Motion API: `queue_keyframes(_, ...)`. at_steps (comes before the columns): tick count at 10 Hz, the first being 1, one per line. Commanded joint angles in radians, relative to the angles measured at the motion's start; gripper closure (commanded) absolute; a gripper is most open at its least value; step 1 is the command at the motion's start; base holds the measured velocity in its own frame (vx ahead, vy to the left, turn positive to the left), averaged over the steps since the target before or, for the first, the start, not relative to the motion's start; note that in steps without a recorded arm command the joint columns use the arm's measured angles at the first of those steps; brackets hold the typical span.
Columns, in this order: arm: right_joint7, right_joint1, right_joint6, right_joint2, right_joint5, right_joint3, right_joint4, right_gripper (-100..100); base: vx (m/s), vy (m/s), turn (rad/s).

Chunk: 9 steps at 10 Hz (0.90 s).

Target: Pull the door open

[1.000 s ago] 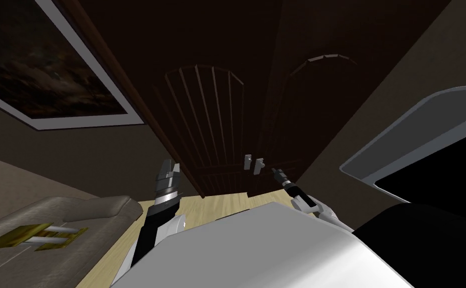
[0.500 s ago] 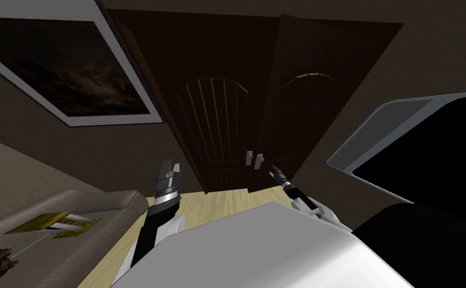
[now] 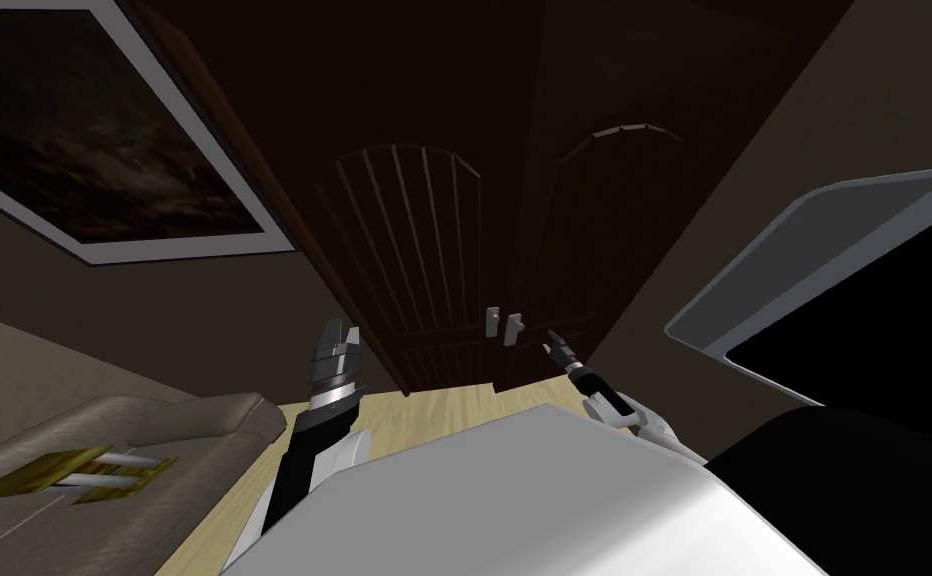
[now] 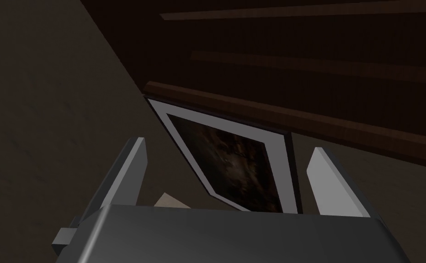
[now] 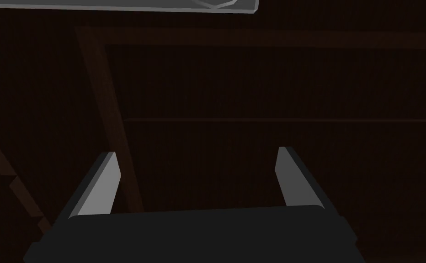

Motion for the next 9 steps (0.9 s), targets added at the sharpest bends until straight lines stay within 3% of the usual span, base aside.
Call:
queue_keyframes(1,0.002,-0.016,0.008,0.007,0.003,-0.003,0.001,-100,0.198,0.061,0.108)
queue_keyframes(3,0.003,-0.038,0.01,0.016,0.009,0.003,-0.006,-100,0.193,0.125,0.112)
queue_keyframes(4,-0.001,-0.033,0.008,0.009,0.006,0.001,-0.001,-100,0.092,0.059,0.023)
queue_keyframes(5,-0.001,-0.033,0.008,0.009,0.006,0.001,-0.001,100,-0.011,-0.003,-0.02)
queue_keyframes(9,-0.001,-0.033,0.008,0.009,0.006,0.001,-0.001,100,-0.022,-0.011,0.008)
